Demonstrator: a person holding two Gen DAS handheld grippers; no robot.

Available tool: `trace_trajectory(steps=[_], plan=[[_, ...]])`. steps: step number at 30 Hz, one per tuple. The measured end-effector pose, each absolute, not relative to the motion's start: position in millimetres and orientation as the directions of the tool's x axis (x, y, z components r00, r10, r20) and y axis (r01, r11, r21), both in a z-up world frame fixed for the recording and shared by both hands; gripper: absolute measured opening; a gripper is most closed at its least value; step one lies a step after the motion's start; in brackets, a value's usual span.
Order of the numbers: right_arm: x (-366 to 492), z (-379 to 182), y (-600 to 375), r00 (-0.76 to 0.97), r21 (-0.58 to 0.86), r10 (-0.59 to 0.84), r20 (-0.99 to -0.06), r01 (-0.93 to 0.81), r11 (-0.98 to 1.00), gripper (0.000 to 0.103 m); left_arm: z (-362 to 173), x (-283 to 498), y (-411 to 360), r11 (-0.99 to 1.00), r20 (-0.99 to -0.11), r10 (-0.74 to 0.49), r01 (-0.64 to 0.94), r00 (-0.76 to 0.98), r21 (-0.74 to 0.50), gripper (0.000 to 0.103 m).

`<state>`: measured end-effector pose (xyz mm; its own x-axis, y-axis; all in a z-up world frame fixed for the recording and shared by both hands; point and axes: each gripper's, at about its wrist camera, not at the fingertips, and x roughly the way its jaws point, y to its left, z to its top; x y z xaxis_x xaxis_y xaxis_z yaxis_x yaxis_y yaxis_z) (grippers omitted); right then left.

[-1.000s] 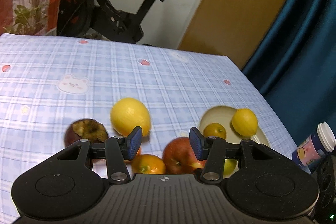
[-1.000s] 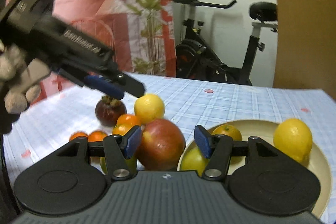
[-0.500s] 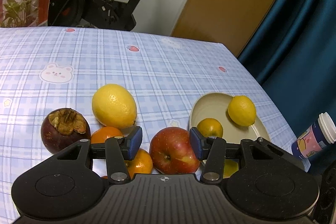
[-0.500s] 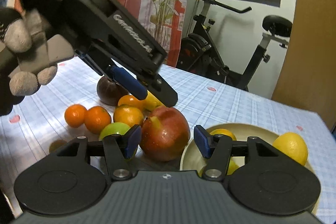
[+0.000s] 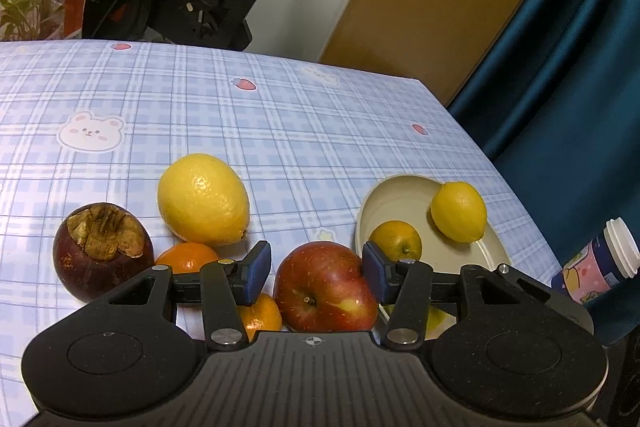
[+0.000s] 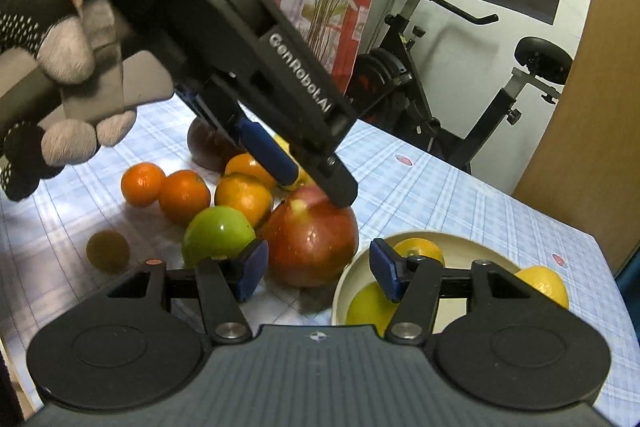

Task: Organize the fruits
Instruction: 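Move the left gripper back to the pile toward the red apple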

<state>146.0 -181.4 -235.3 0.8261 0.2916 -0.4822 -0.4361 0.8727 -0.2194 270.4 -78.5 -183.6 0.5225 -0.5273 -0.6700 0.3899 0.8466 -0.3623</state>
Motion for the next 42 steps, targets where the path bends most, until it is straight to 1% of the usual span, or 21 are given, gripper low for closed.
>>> trace_trajectory(steps=[4, 8, 12, 18, 21, 22, 24, 27, 28, 32, 36, 42], plan=[[148, -237, -174, 0.828, -0.281, 0.277, -0.488, -0.449, 0.848, 0.062, -185, 274, -79, 0.841, -0.666, -0.536, 0.390, 0.519, -0.374, 0.054], [157, -244, -167, 0.812, -0.332, 0.259, -0.523, -0.474, 0.816, 0.062, -188, 277, -83, 0.833, -0.666, -0.549, 0.397, 0.506, -0.385, 0.054], [164, -250, -163, 0.808, -0.350, 0.260, -0.529, -0.487, 0.800, 0.063, -190, 276, -84, 0.829, -0.662, -0.555, 0.401, 0.504, -0.389, 0.054], [176, -254, -155, 0.809, -0.385, 0.239, -0.536, -0.487, 0.784, 0.066, -192, 275, -81, 0.824, -0.656, -0.563, 0.396, 0.503, -0.404, 0.054], [180, -253, -156, 0.800, -0.355, 0.239, -0.550, -0.483, 0.801, 0.065, -191, 275, -77, 0.819, -0.651, -0.572, 0.388, 0.499, -0.422, 0.053], [181, -251, -159, 0.793, -0.325, 0.250, -0.556, -0.484, 0.813, 0.065, -190, 274, -76, 0.821, -0.649, -0.569, 0.384, 0.505, -0.422, 0.053], [183, -246, -166, 0.781, -0.254, 0.280, -0.559, -0.482, 0.839, 0.064, -187, 272, -71, 0.825, -0.644, -0.565, 0.369, 0.516, -0.428, 0.054], [188, -239, -180, 0.761, -0.105, 0.328, -0.560, -0.458, 0.883, 0.063, -183, 271, -63, 0.828, -0.642, -0.561, 0.339, 0.522, -0.448, 0.060], [189, -238, -183, 0.756, -0.062, 0.342, -0.558, -0.449, 0.891, 0.063, -182, 270, -61, 0.827, -0.643, -0.562, 0.335, 0.521, -0.451, 0.060], [190, -236, -193, 0.739, 0.049, 0.386, -0.553, -0.433, 0.900, 0.063, -184, 266, -59, 0.829, -0.655, -0.559, 0.336, 0.509, -0.447, 0.063], [186, -233, -197, 0.728, 0.071, 0.403, -0.555, -0.441, 0.895, 0.063, -184, 265, -61, 0.830, -0.656, -0.558, 0.342, 0.508, -0.441, 0.064], [176, -228, -197, 0.710, 0.079, 0.419, -0.567, -0.459, 0.885, 0.063, -188, 259, -79, 0.813, -0.681, -0.575, 0.413, 0.453, -0.411, 0.062]])
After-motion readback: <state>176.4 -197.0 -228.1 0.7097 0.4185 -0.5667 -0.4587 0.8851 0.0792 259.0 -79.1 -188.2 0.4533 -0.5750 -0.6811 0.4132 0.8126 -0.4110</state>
